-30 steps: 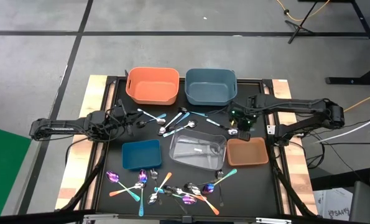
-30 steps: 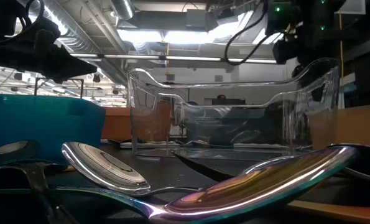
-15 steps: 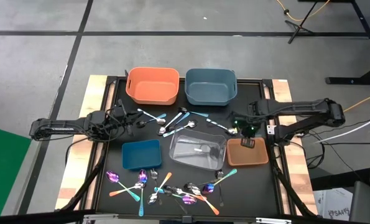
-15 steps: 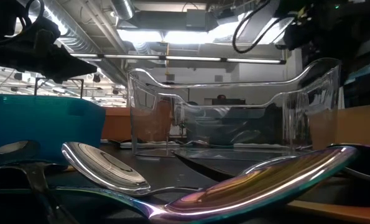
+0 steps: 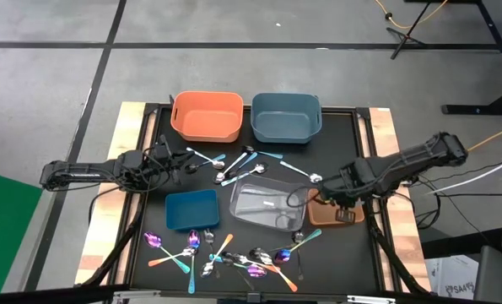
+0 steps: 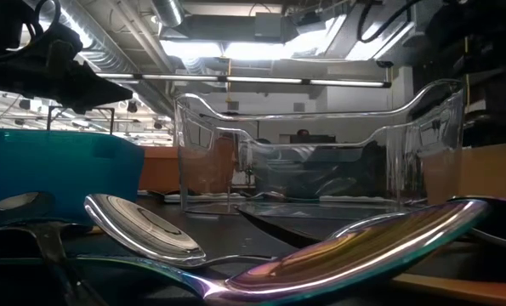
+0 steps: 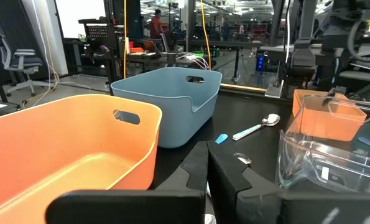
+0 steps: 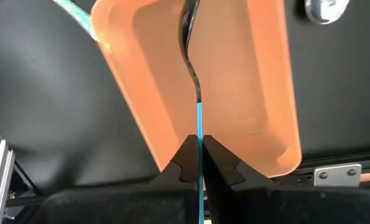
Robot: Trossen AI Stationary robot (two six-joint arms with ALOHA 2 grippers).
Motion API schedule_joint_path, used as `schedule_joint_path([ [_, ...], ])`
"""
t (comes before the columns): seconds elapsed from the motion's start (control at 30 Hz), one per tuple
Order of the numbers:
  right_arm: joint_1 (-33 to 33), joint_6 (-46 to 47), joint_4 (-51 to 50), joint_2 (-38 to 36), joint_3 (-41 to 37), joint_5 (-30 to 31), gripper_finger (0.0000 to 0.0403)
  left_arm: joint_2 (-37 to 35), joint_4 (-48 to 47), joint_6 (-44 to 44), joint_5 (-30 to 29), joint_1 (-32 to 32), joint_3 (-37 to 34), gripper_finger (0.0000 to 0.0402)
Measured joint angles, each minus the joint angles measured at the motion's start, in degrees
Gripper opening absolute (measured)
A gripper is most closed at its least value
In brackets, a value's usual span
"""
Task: Sort silverware by color (type)
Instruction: Put the blue spoon into the light blue bin
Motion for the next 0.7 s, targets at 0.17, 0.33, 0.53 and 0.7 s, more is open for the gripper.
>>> schedule_joint_path([
  [0.17, 3.35, 3.94, 0.03, 0.00, 0.00, 1.76, 0.0000, 0.02, 0.00, 0.00, 0.00, 0.00, -0.01, 0.0000],
  [0.33, 6.75, 3.92, 0.03, 0.02, -0.02, 1.77, 0.0000, 0.00, 0.00, 0.00, 0.00, 0.00, 0.00, 0.0000],
  [0.53, 7.46, 3.92, 0.03, 0.04, -0.02, 1.79, 0.0000, 0.00, 0.00, -0.01, 0.01, 0.02, -0.01, 0.0000],
  [0.7, 7.33, 3.91, 0.03, 0.04, -0.02, 1.79, 0.0000, 0.00, 0.00, 0.00, 0.02, 0.02, -0.02, 0.0000],
])
